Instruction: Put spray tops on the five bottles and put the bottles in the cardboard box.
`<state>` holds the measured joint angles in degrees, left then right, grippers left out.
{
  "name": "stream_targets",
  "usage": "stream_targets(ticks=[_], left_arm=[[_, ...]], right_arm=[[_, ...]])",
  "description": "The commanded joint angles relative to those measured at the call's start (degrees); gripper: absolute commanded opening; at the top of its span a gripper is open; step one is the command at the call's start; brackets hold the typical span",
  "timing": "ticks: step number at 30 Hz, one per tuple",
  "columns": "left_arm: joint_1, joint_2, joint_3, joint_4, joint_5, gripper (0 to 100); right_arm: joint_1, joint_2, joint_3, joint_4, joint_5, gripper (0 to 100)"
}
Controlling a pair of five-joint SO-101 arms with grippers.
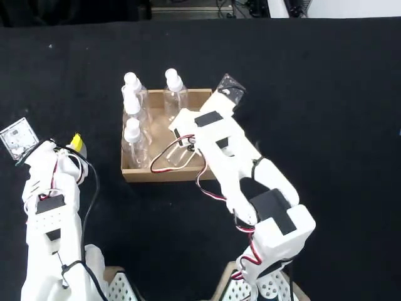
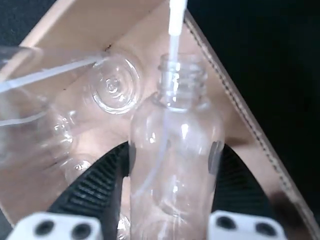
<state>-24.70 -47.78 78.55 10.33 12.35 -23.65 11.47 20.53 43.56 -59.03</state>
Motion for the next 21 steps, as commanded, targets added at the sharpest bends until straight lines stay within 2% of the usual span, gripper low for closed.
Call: stream_targets(ticks=[1,21], left_arm=[[0.2,-0.6,-0.6,-1.3,-0.4,20],[0.3,-0.6,-0.7,-1.3,-0.4,20]], right_arm=[[2.9,-6.2,-0.8,0.4,0.3,17.6],[3.5,-17.5,4.3,3.1,2.7,17.6]])
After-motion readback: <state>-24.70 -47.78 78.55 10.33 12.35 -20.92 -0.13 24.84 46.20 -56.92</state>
